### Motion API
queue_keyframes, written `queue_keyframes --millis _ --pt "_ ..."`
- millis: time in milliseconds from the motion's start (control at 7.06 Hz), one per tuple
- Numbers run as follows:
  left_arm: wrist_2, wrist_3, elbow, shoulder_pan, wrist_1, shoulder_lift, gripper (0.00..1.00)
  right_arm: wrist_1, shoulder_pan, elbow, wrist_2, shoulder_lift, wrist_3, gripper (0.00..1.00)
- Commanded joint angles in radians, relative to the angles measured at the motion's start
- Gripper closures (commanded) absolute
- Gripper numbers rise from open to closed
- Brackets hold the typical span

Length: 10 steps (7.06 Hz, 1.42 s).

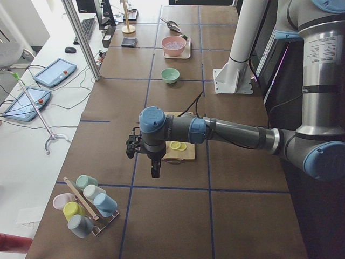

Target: Put spoon and ice into bowl

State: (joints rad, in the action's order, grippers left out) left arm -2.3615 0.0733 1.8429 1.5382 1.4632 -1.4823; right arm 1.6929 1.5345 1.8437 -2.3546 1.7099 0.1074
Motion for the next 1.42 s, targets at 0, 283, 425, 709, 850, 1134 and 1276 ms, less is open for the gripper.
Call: queue_keyframes --millis 0,283,425,709,850,1134,1276 --pt "0.001 0.136 0.071 -0.123 0.002 -0.012 0.00 0.001 -0.001 0.008 -0.002 0.001 -0.003 0.00" --pt "0.011 0.460 0.188 -0.354 0.023 -0.045 0.00 0.001 -0.002 0.008 -0.002 0.001 -0.006 0.00" --pt "0.031 0.647 0.188 -0.450 0.048 -0.117 0.00 0.001 -0.002 0.008 -0.002 0.001 -0.006 0.00" --pt "0.259 0.846 0.161 -0.727 0.061 -0.218 0.00 0.001 -0.002 0.009 -0.002 0.001 -0.006 0.00" --pt "0.272 0.865 0.095 -0.759 0.125 -0.269 0.00 0.001 -0.002 0.009 -0.002 0.001 -0.005 0.00" --pt "0.284 0.916 -0.025 -0.797 0.314 -0.282 0.01 0.002 -0.002 0.009 -0.003 0.002 -0.006 0.00" --pt "0.319 0.937 -0.027 -0.835 0.312 -0.283 0.01 0.002 -0.002 0.009 -0.002 0.002 -0.006 0.00"
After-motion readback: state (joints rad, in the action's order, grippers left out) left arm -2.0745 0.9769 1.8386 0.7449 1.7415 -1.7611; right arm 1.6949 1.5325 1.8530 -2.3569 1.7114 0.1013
